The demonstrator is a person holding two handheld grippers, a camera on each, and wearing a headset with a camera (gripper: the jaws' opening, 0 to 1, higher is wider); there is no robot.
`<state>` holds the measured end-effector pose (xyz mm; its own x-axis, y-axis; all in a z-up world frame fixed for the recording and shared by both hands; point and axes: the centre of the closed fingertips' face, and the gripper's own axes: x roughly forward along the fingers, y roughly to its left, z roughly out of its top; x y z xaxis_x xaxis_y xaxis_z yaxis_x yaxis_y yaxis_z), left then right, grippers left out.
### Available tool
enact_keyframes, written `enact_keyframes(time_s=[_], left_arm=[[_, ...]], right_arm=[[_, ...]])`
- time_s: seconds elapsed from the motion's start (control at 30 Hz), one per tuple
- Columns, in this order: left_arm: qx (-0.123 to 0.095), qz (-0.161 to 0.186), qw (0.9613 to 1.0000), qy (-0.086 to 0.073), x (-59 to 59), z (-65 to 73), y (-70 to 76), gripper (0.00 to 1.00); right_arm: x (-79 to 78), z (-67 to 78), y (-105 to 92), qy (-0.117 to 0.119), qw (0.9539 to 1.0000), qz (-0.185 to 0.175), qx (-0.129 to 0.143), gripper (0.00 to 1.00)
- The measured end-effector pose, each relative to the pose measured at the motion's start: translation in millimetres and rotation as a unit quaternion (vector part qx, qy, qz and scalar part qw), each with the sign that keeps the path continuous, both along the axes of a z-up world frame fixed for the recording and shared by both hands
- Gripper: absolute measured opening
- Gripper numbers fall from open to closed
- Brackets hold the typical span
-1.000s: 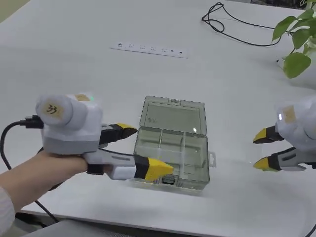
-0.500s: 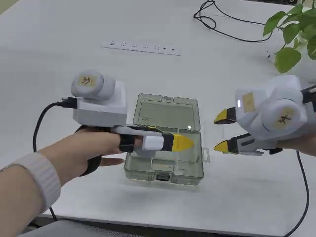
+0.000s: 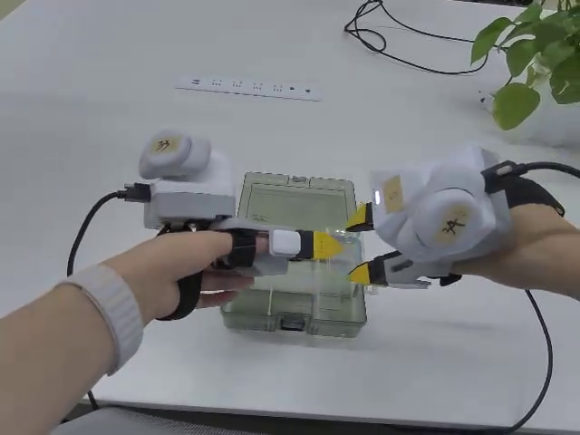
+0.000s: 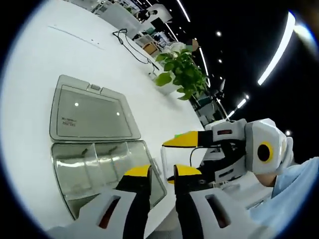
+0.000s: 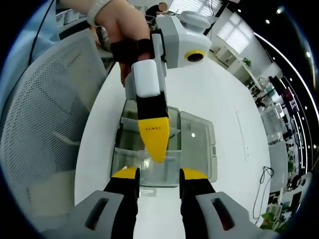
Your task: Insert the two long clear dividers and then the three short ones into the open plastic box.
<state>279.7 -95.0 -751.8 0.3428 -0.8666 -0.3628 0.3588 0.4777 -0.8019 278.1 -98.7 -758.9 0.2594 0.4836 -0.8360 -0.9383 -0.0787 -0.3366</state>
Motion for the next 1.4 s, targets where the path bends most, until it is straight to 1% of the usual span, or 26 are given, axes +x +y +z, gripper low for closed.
enact_keyframes(time_s=[0.13, 0.27, 0.37, 0.53, 0.57, 0.63, 0.7, 0.73, 0.77, 0.83, 0.93, 0.97, 1.0, 1.03, 1.07, 1.1, 1.13, 1.2, 1.23, 1.27, 1.3, 1.33, 1.37, 1.4], left_arm=[[-0.005, -0.003, 1.0000, 0.006, -3.8, -0.2, -0.9, 0.08], [-0.008, -0.004, 0.9999, 0.008, -5.6, 0.0, -1.1, 0.00], [-0.008, -0.002, 0.9999, 0.009, -6.0, 0.0, 0.0, 0.00], [-0.016, -0.001, 0.9995, 0.026, -8.6, 0.1, 0.1, 0.00], [-0.016, -0.001, 0.9995, 0.029, -9.5, 0.0, 0.1, 0.00], [-0.020, -0.001, 0.9990, 0.041, -11.2, -1.3, 0.4, 0.00], [-0.022, -0.002, 0.9989, 0.042, -11.8, -2.1, 0.6, 0.00], [-0.024, -0.001, 0.9988, 0.043, -12.0, -2.2, 0.8, 0.00], [-0.030, 0.002, 0.9984, 0.048, -12.1, -2.3, 1.1, 0.00], [-0.033, 0.007, 0.9982, 0.050, -11.1, -2.4, 1.6, 0.00], [-0.031, 0.009, 0.9985, 0.045, -10.0, -2.7, 2.5, 0.00], [-0.030, 0.011, 0.9986, 0.043, -9.3, -2.4, 3.5, 0.00], [-0.030, 0.012, 0.9987, 0.040, -8.5, -1.8, 4.9, 0.00], [-0.030, 0.011, 0.9988, 0.037, -8.2, -1.3, 5.6, 0.00], [-0.027, 0.008, 0.9991, 0.032, -8.2, -0.6, 7.0, 0.00], [-0.023, 0.003, 0.9994, 0.026, -8.7, -0.5, 7.9, 0.00], [-0.019, -0.002, 0.9996, 0.019, -9.3, -0.4, 8.7, 0.00], [-0.004, -0.019, 0.9998, -0.006, -10.5, -0.2, 10.4, 0.00], [0.001, -0.030, 0.9993, -0.020, -11.8, 0.8, 10.2, 0.00], [0.002, -0.041, 0.9987, -0.032, -13.2, 2.3, 9.6, 0.00], [0.010, -0.050, 0.9977, -0.045, -14.6, 3.1, 9.8, 0.00], [0.015, -0.059, 0.9968, -0.052, -16.3, 3.4, 9.7, 0.00], [0.020, -0.072, 0.9951, -0.065, -18.4, 4.0, 9.2, 0.00], [0.028, -0.087, 0.9920, -0.086, -20.4, 5.0, 8.8, 0.00]], right_arm=[[-2.3, 0.7, 5.1, 0.000, 1.0000, 0.005, 0.003, 0.32], [-4.1, 2.9, 8.7, 0.000, 0.9999, 0.009, 0.005, 0.32], [-5.2, 3.8, 9.8, 0.000, 0.9999, 0.012, 0.005, 0.32], [-7.0, 3.9, 10.4, 0.001, 0.9999, 0.016, 0.005, 0.32], [-8.6, 3.6, 10.7, 0.000, 0.9997, 0.023, 0.005, 0.32], [-9.5, 2.8, 11.0, 0.004, 0.9997, 0.025, 0.007, 0.32], [-11.2, 2.2, 11.2, -0.001, 0.9993, 0.036, 0.008, 0.32], [-10.9, 2.1, 11.2, 0.000, 0.9994, 0.034, 0.008, 0.32], [-11.0, 2.2, 11.3, -0.002, 0.9993, 0.037, 0.008, 0.32], [-10.5, 2.1, 11.5, -0.008, 0.9991, 0.041, 0.007, 0.32], [-10.4, 0.2, 11.8, -0.020, 0.9982, 0.056, 0.001, 0.33], [-10.7, 0.4, 11.9, -0.018, 0.9983, 0.056, 0.003, 0.38], [-11.0, 1.3, 13.2, -0.012, 0.9985, 0.053, 0.010, 0.45], [-10.6, 4.7, 17.4, 0.001, 0.9986, 0.040, 0.035, 0.53], [-8.2, 7.8, 17.4, 0.005, 0.9985, 0.033, 0.043, 0.59], [-4.0, 12.3, 15.0, 0.009, 0.9986, 0.026, 0.046, 0.60], [-2.7, 14.9, 13.8, 0.017, 0.9984, 0.022, 0.049, 0.58], [-0.8, 19.7, 11.2, 0.046, 0.9971, 0.005, 0.061, 0.58], [-0.1, 21.9, 9.8, 0.061, 0.9961, 0.000, 0.065, 0.58], [-0.2, 23.4, 9.5, 0.071, 0.9951, -0.001, 0.068, 0.57], [-0.7, 24.8, 8.2, 0.088, 0.9936, -0.006, 0.070, 0.56], [-1.3, 25.3, 7.4, 0.100, 0.9924, -0.009, 0.070, 0.55], [-2.2, 25.6, 7.2, 0.113, 0.9910, -0.009, 0.072, 0.53], [-1.9, 26.9, 6.5, 0.125, 0.9894, -0.011, 0.073, 0.50]])
